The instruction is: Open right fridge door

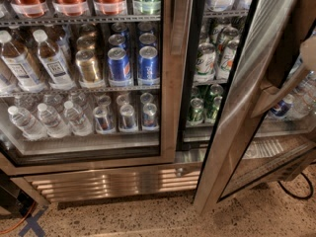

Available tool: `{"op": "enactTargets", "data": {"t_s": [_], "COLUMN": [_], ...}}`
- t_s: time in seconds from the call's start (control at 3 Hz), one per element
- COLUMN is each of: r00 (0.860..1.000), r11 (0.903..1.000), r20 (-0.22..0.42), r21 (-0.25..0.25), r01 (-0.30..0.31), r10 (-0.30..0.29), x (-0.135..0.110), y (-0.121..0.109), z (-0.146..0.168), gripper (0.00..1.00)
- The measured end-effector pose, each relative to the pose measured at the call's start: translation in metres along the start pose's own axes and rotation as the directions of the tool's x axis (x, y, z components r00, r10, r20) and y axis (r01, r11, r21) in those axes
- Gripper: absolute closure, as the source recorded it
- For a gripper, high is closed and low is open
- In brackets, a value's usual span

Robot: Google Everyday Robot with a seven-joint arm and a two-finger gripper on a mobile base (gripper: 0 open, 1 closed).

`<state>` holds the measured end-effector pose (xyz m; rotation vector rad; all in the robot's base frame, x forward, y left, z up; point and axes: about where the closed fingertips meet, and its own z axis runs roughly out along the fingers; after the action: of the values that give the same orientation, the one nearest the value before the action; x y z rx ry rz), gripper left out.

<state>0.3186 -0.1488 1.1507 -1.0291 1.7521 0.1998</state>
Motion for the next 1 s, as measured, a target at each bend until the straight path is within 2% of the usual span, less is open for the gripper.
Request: {"op": "enactTargets", "data": {"t_s": [1.0], "r00": [1.0], "r11": [1.0], "r20": [0.0], "r21": [0.0], "r01": [0.0], "r10": [0.0], "x": [0.0013], "y": [-0.0016], "z": [-0.0012], "gripper": [0.66]}}
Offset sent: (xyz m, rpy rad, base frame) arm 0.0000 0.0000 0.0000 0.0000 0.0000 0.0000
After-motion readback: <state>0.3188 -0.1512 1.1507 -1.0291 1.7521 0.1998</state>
